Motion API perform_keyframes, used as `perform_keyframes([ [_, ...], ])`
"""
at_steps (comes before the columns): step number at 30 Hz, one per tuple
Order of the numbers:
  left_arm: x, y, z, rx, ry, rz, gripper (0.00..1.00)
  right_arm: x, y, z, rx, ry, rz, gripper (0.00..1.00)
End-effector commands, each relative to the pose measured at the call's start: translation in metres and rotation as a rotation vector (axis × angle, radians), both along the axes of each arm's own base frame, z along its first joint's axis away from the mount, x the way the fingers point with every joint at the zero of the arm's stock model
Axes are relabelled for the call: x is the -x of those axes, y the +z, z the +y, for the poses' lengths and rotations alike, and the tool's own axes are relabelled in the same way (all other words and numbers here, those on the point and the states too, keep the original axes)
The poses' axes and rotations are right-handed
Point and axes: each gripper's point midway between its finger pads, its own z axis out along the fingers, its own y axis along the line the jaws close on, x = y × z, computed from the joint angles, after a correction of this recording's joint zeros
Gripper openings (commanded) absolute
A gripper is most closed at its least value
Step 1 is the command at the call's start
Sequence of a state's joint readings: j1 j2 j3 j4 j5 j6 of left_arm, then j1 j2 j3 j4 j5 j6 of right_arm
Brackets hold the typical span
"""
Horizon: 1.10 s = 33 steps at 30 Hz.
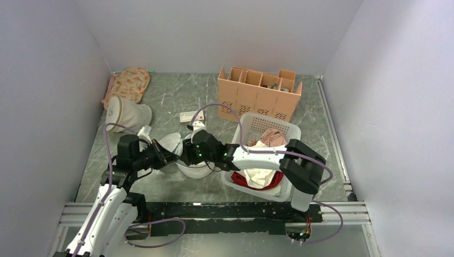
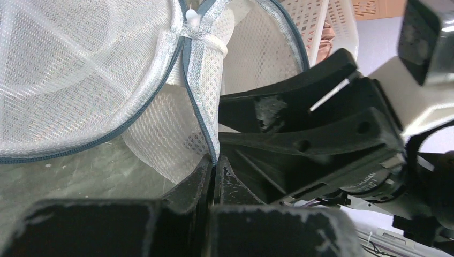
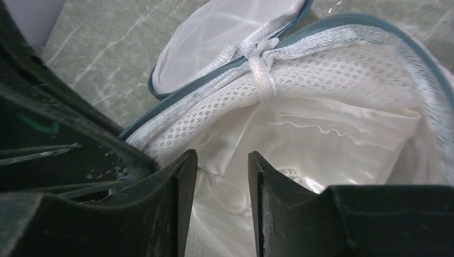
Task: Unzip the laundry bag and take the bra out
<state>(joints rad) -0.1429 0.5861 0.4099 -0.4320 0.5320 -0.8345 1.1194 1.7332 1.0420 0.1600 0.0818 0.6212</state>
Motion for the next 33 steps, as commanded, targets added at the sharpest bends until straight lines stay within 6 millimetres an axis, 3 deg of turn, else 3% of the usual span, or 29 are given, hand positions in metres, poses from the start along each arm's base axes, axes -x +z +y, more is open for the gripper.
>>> perform_keyframes([
  [1,-0.002,0.008,-0.003,0.019,-0.022,-0.049,0.07,-0.003,-0.001,0.02,-0.036,0.021,0.017,0.42],
  [8,-0.001,0.007,-0.005,0.024,-0.035,-0.042,0.07,-0.003,-0.02,0.021,-0.056,0.006,0.052,0.44],
  [16,-0.003,0.008,-0.004,0.021,-0.027,-0.047,0.07,-0.003,-0.034,0.029,-0.104,0.016,0.093,0.35],
  [19,-0.002,0.006,-0.005,0.024,-0.033,-0.04,0.07,-0.002,-0.035,0.029,-0.116,0.022,0.112,0.22],
  [26,-0.003,0.006,-0.003,0.018,-0.023,-0.037,0.07,0.001,0.008,0.026,-0.183,0.067,0.042,0.05],
  [28,-0.004,0.006,-0.003,0.015,-0.02,-0.036,0.07,-0.002,0.011,0.016,-0.182,0.052,0.023,0.0],
  [33,-0.003,0.004,-0.004,0.024,-0.023,-0.03,0.07,-0.001,0.045,0.007,-0.339,0.073,0.037,0.0],
])
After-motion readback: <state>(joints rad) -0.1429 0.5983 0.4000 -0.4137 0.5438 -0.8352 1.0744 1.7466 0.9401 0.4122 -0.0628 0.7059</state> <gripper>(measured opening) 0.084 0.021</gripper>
